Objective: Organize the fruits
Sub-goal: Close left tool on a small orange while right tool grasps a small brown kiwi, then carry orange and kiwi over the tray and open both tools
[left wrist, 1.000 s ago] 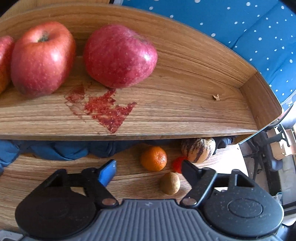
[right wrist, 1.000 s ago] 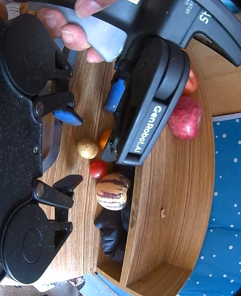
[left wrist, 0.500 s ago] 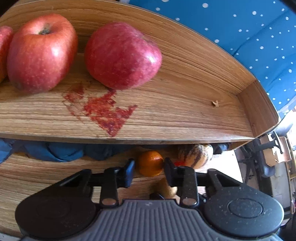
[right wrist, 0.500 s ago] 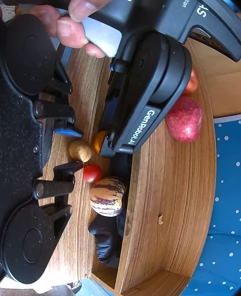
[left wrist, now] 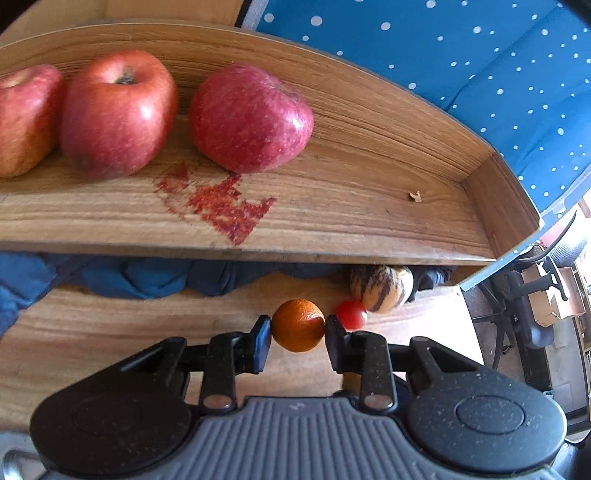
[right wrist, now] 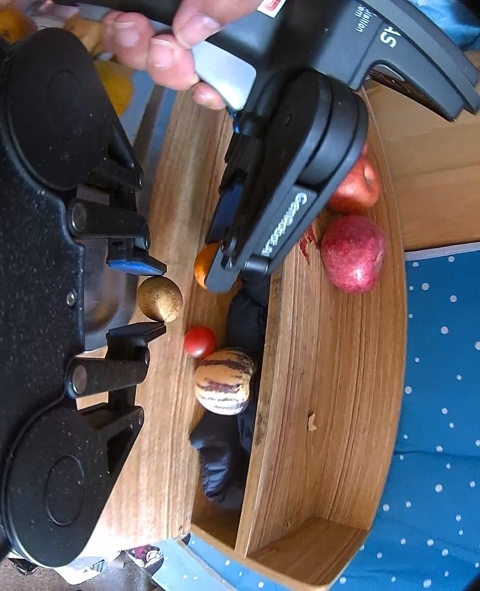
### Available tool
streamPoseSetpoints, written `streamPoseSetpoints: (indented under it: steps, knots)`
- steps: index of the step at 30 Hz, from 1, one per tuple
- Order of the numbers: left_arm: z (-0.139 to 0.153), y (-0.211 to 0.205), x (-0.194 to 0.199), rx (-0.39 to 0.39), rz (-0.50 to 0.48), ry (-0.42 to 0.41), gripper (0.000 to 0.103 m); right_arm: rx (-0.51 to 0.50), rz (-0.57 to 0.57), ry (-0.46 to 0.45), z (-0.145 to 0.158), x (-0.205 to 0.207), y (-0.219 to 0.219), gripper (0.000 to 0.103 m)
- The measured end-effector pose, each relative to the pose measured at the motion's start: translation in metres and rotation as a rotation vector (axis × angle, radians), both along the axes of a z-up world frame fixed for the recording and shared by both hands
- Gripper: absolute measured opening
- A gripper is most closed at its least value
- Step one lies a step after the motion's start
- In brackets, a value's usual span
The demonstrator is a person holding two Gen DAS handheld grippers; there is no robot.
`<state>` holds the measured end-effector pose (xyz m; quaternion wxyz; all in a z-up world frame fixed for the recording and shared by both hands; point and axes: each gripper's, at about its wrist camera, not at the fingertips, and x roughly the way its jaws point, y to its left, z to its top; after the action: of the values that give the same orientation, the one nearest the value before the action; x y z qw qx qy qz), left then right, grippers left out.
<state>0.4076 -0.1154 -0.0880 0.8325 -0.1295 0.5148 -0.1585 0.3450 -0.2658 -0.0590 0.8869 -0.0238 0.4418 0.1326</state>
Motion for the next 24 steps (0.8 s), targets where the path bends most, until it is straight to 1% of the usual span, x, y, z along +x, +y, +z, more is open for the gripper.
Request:
streamPoseSetpoints:
  steps: [6, 10, 17, 24]
  knots:
    - [0.007, 0.002, -0.025, 0.014, 0.011, 0.000, 0.034, -0.007, 0.028, -0.009, 0.010, -0.024, -0.006, 0.029]
    - [0.011, 0.001, -0.041, 0.025, 0.009, -0.001, 0.034, -0.004, 0.048, -0.004, 0.012, -0.039, -0.008, 0.029]
    - [0.012, -0.011, -0.068, 0.048, 0.003, 0.018, 0.034, 0.003, 0.084, 0.011, 0.012, -0.064, -0.011, 0.029]
    - [0.007, -0.019, -0.086, 0.072, 0.004, 0.039, 0.034, 0.001, 0.120, 0.032, 0.011, -0.081, -0.013, 0.029]
